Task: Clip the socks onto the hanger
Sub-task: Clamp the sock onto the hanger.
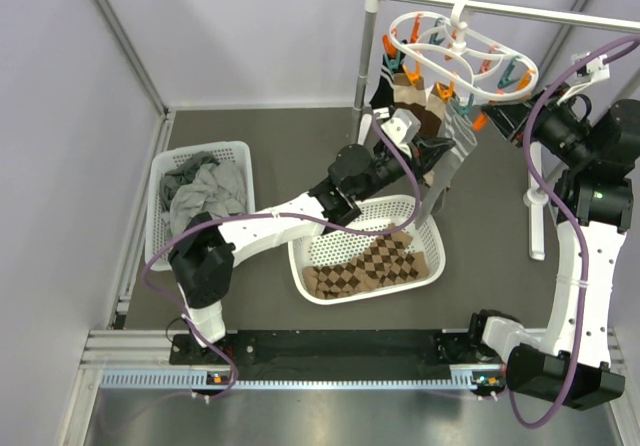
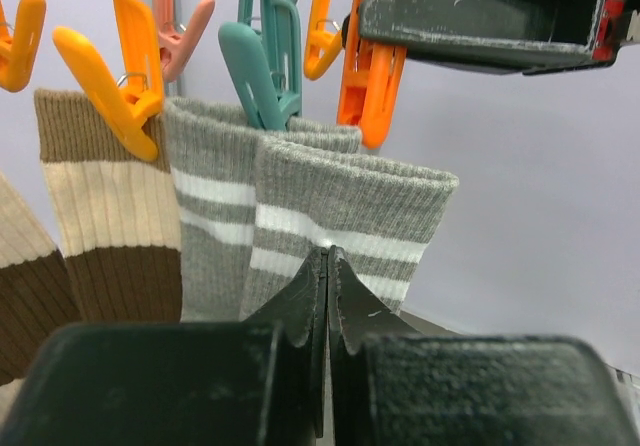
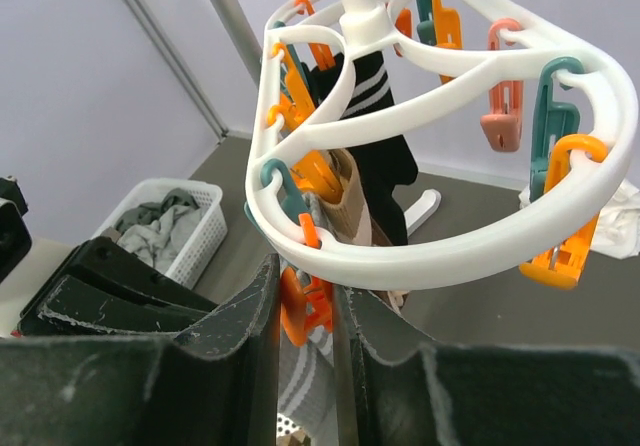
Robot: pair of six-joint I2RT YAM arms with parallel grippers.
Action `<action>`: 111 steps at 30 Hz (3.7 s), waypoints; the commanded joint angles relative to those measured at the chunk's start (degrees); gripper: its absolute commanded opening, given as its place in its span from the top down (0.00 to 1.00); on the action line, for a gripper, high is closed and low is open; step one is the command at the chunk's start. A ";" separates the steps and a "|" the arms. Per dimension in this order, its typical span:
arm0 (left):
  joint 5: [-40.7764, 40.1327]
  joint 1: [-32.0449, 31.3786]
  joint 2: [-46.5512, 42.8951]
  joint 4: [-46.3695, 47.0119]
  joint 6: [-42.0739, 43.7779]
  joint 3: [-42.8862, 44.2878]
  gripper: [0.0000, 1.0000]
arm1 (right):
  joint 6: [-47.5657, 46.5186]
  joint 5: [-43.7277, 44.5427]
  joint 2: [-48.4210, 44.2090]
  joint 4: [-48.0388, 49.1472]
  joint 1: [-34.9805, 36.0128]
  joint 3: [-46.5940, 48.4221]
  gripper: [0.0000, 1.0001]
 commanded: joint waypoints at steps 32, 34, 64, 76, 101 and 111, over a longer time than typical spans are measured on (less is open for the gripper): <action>-0.83 0.04 3.41 2.40 2.73 6.16 1.00 | -0.94 -2.69 1.27 -5.90 -0.60 5.07 1.00; -0.92 0.04 3.41 2.40 2.81 6.43 1.00 | -1.02 -2.86 1.27 -6.07 -0.60 4.98 1.00; -3.38 0.04 5.70 -4.72 5.19 11.00 1.00 | -0.32 -3.39 0.83 -6.60 -0.34 6.21 1.00; -4.53 -0.05 5.79 -6.92 4.66 13.55 1.00 | -2.69 -3.31 1.10 -8.97 -0.16 4.72 1.00; -3.29 -1.19 1.39 -3.49 3.78 11.00 1.00 | -6.91 1.35 1.45 -11.61 1.42 4.54 1.00; -5.05 -2.33 4.20 -8.41 6.86 13.02 1.00 | -4.72 0.30 1.19 -10.20 1.68 5.59 1.00</action>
